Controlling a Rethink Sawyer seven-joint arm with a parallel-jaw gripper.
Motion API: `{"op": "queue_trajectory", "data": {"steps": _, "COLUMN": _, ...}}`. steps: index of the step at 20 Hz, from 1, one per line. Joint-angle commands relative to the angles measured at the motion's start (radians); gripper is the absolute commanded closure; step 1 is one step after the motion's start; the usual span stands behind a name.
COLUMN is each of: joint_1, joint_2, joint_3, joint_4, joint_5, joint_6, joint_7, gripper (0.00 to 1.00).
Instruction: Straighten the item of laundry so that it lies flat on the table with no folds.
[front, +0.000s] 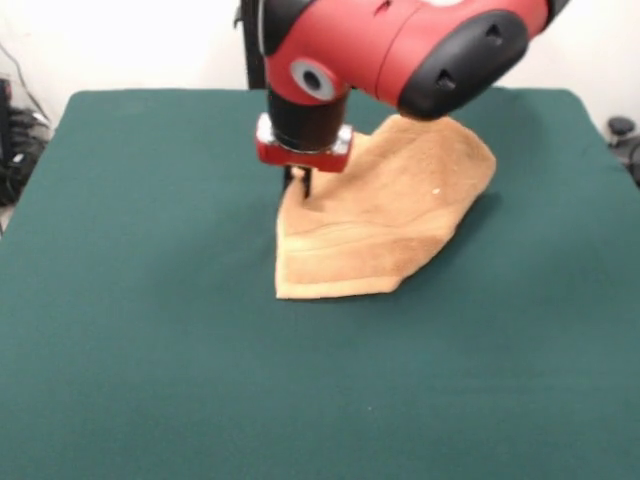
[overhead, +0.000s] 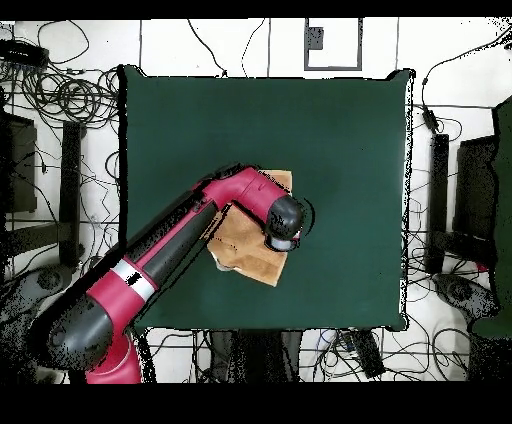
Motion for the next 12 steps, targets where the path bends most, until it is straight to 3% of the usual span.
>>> {"op": "queue_trajectory", "data": {"steps": 1, "joint_1": -0.035, "joint_2": 0.107, "joint_3": 0.116, "joint_4": 0.009, "joint_5": 0.072, "joint_6": 0.363, "joint_7": -0.140, "gripper": 1.00}}
{"op": "queue_trajectory", "data": {"steps": 12, "joint_1": -0.043, "joint_2": 0.089, "joint_3": 0.170, "joint_4": -0.008, "joint_5": 0.037, "joint_6": 0.408, "joint_7": -0.148, "gripper": 1.00}}
